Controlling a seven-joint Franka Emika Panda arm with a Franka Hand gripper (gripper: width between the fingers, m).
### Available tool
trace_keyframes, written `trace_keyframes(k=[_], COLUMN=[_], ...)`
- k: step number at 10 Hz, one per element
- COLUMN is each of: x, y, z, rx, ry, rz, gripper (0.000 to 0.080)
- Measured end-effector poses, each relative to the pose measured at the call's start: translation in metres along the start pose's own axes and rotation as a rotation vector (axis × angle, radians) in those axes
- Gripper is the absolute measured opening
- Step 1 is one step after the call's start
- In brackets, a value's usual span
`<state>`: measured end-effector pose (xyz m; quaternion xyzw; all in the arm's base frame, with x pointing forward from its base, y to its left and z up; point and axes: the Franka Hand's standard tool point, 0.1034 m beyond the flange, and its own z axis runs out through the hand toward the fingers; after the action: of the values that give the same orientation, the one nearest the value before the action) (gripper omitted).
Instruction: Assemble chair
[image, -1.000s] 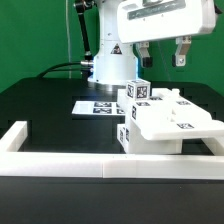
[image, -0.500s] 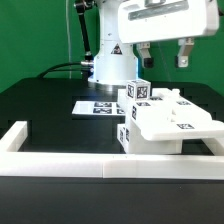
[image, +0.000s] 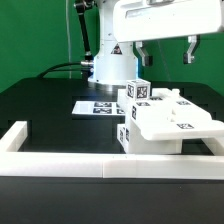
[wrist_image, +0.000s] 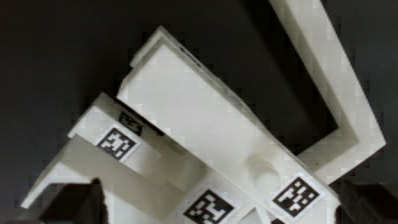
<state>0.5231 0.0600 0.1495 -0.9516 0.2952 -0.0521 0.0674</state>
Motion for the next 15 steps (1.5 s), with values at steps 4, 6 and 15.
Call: trace_keyframes(k=[4,6,15], x=[-0.016,-0.025,-0.081], y=[-0.002,0.003,0.033], z=[0.001,0.002,0.020], rx=[-0.023,-0.025,-0.033], ry=[-0.009,-0.022,-0.061], rz=[-0.133,-0.134,-0.281], gripper=[0.0649,0.0649,0.0649])
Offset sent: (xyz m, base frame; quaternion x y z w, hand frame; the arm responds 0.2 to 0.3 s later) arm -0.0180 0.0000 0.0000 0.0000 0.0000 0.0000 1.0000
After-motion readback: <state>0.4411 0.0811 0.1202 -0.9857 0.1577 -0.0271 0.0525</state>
